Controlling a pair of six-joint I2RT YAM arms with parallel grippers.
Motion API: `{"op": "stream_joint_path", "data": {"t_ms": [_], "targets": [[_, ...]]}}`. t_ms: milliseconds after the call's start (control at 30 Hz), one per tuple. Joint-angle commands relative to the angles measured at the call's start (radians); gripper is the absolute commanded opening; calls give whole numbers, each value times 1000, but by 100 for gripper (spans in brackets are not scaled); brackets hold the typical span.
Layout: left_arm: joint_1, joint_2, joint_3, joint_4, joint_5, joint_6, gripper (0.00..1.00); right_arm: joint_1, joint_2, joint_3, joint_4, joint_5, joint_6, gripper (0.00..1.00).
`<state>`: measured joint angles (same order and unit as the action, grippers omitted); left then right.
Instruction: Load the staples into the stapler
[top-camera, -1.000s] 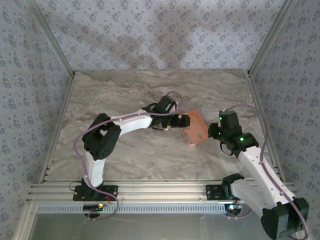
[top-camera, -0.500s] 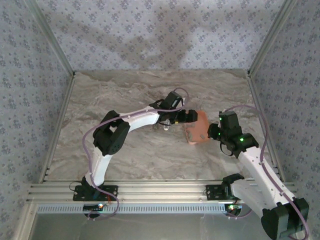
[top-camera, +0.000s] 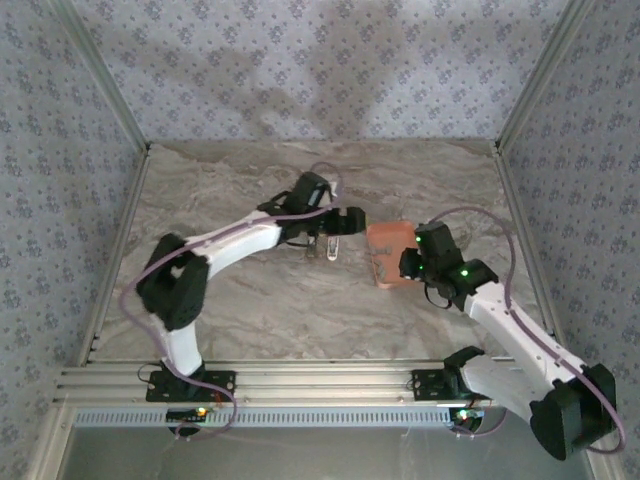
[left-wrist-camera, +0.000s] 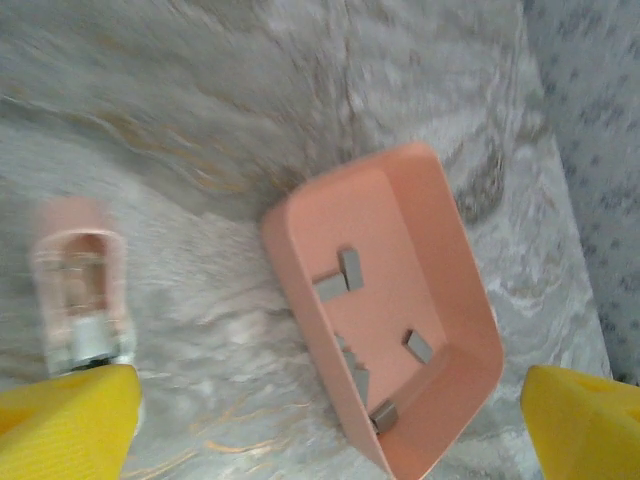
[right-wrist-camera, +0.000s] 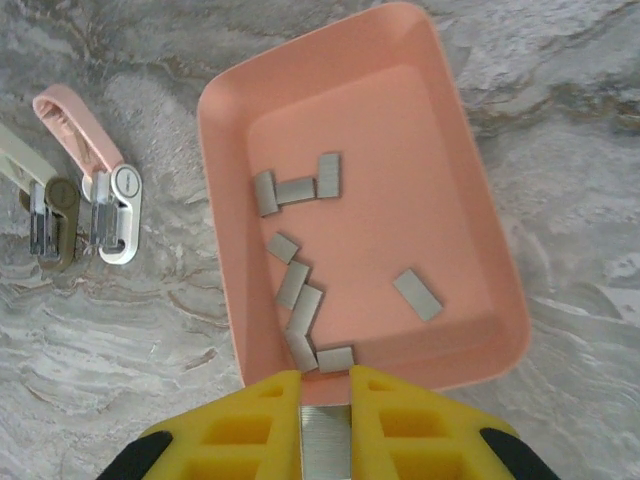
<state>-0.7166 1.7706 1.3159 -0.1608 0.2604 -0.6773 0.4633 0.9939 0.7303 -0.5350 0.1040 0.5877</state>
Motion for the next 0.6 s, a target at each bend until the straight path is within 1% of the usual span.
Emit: {"op": "stream_joint_path", "data": {"t_ms": [0,200,300,400,567], "targets": [[43,-166,-123,-5,-120,26,98,75,65,55,69,98,23,16],[130,-415,-381,2,-283,60,98,234,227,123,175,223,34,16],[174,-510,-490,27,-340,79,98,299,301,163,205,290,55,15],[219,-571,-571,46,-373,92,98,346,364,192,235,343,80,15],[271,-612,-660,75,-383,117,98,362,470,246,273,347,94,15]]}}
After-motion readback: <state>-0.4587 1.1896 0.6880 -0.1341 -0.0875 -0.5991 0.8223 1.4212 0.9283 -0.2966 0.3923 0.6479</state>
